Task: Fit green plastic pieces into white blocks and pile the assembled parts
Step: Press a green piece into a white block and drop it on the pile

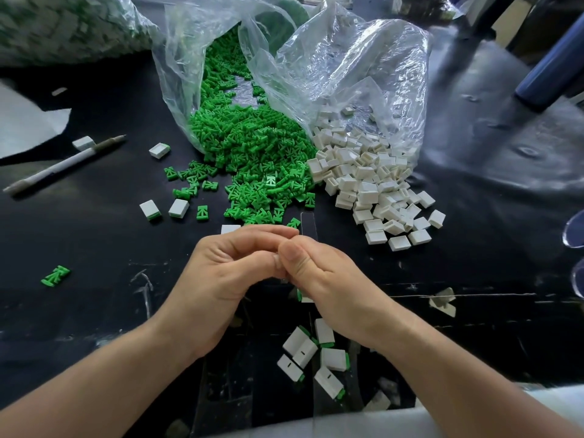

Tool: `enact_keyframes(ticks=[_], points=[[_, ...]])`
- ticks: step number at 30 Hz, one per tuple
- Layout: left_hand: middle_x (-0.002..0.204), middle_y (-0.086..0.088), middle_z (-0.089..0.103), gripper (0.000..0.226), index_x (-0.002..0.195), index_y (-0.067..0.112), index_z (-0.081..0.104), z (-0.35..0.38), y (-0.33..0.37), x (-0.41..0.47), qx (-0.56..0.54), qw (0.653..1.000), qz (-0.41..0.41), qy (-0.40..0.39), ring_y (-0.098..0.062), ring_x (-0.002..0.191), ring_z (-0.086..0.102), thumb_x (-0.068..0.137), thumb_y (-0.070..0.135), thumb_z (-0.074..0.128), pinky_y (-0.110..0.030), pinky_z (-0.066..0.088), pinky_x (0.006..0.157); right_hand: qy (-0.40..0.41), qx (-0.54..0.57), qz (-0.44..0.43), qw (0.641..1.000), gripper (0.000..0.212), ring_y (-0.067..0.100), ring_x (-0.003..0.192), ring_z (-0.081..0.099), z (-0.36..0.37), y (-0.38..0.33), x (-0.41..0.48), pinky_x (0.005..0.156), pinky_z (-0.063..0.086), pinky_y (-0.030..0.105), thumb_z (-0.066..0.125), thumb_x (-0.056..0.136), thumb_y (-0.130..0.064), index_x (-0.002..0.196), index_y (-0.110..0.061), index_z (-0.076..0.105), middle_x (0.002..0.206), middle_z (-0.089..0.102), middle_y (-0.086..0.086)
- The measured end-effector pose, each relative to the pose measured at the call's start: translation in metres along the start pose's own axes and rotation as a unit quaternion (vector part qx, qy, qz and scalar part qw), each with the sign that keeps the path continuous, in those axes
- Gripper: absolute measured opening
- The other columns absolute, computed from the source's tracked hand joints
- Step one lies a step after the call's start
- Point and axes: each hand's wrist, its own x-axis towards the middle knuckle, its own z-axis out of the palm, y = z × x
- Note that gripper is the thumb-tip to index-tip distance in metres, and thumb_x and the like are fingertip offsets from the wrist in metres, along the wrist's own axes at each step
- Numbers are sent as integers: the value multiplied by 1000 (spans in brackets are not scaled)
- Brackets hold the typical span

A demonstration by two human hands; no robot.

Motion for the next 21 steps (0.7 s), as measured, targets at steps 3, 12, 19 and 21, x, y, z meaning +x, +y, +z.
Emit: enact_keyframes(ticks=[3,12,19,21], points=[[95,-5,72,22,67,12,75,0,1,0,-8,1000,-7,-3,-19,81,69,52,25,67,-25,55,70,-13,39,1,999,33,-13,59,48,-1,-2,1,58,36,7,30,80,-55,68,-36,54,57,52,-31],[87,-3,74,17,75,18,76,-6,3,3,-8,1000,-7,13,-12,76,67,62,14,67,-21,54,65,68,-85,-35,993,55,2,50,43,-13,-2,3,49,31,16,28,80,-62,67,-19,61,51,46,-11],[67,-4,70,11,79,19,75,-1,4,-1,69,997,-22,1,-10,56,62,70,19,70,-17,46,48,224,-279,-26,933,13,3,69,46,-45,12,9,64,33,13,62,85,-26,88,-15,68,73,50,-11],[63,-3,67,16,84,19,74,0,5,-3,98,994,-29,-23,-8,52,60,68,23,77,-16,45,46,262,-325,-10,909,13,14,83,51,-56,16,10,75,34,19,64,84,-24,92,-15,69,86,54,-4]])
